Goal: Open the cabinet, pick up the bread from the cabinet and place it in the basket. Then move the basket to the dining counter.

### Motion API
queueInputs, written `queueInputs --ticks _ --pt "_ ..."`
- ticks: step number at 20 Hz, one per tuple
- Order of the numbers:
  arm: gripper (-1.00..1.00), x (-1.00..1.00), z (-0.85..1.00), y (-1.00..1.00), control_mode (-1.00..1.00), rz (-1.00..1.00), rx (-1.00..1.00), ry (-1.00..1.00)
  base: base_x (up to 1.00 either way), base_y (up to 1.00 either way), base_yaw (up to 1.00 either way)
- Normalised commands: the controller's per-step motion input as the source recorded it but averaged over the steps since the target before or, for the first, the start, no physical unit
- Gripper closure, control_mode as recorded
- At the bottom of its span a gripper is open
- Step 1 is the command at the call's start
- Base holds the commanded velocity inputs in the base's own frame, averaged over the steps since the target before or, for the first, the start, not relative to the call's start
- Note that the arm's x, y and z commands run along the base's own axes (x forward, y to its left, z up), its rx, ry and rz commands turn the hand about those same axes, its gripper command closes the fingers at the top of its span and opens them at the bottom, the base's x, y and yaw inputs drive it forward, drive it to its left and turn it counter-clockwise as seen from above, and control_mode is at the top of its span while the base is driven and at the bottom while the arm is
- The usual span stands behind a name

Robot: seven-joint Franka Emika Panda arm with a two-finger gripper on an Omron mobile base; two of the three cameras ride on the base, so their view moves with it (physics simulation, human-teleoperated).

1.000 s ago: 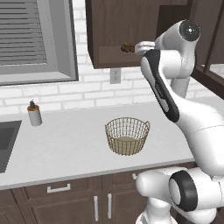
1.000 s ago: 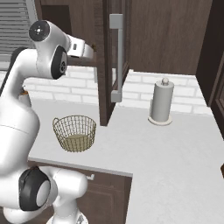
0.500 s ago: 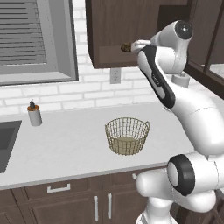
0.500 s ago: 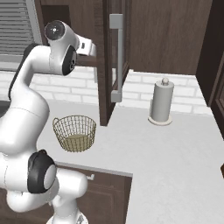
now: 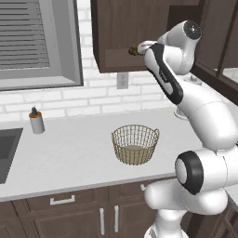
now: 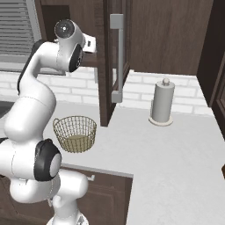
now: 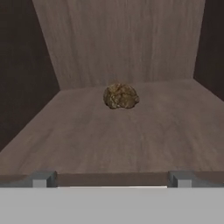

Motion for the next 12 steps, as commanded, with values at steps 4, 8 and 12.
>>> queueInputs --ticks 4,8,12 --pt "-1.00 0.37 0.00 -0.05 -1.00 0.06 0.00 0.00 0.00 0.00 0.00" --pt "-1.00 0.31 -0.01 -0.03 -1.00 0.04 0.00 0.00 0.00 0.00 0.00" --pt "-1.00 0.46 -0.09 0.00 -1.00 0.01 0.00 0.03 0.00 0.00 0.00"
